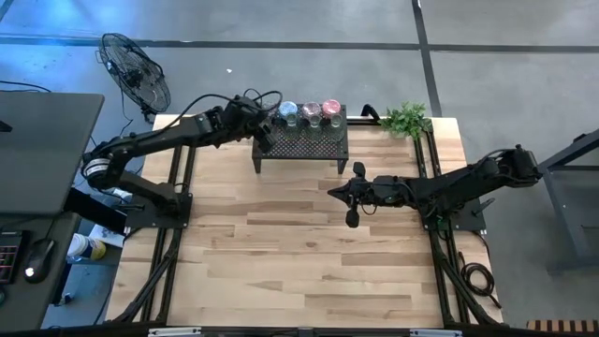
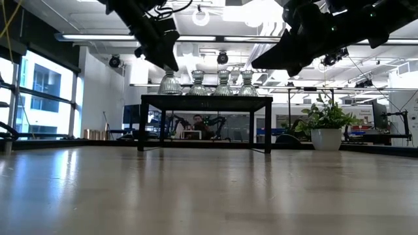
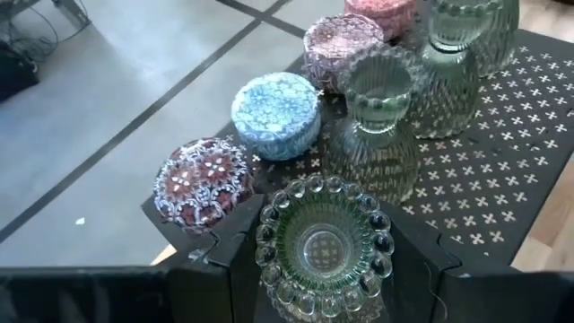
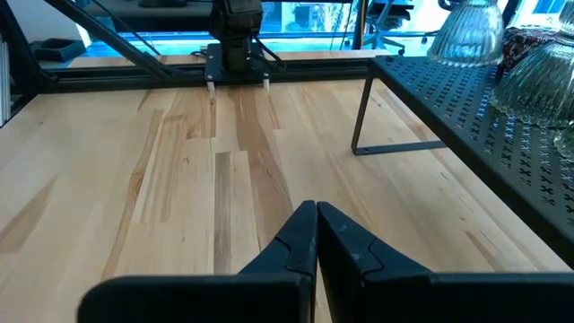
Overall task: Pick & Place candle stick holders
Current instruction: Align the candle holder with the other candle holder on the shelf
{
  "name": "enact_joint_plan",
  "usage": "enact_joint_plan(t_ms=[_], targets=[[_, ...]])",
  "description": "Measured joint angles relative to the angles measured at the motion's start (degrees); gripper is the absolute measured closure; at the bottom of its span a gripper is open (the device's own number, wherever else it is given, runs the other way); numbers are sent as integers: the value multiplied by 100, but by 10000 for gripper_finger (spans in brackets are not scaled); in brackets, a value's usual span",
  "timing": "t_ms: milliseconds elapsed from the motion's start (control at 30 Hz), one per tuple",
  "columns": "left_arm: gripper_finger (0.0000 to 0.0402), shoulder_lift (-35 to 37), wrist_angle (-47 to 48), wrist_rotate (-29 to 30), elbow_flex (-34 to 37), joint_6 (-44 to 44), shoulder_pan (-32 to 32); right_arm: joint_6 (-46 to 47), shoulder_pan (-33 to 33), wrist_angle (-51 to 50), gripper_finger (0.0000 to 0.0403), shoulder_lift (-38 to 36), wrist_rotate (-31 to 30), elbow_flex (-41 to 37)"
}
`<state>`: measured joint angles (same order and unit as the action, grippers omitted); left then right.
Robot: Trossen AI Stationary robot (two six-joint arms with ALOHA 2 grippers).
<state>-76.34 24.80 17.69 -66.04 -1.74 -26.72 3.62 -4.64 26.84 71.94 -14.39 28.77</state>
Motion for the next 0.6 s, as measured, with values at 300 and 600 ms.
enact_joint_plan(t_ms=[300,600], targets=[[241,-275,-69,68,0,0,-122,-1,-1,-1,402,0,-1,0],[236,-278,-87,-29,0,-20,-220,-20,0,-1,402,0,0,0]])
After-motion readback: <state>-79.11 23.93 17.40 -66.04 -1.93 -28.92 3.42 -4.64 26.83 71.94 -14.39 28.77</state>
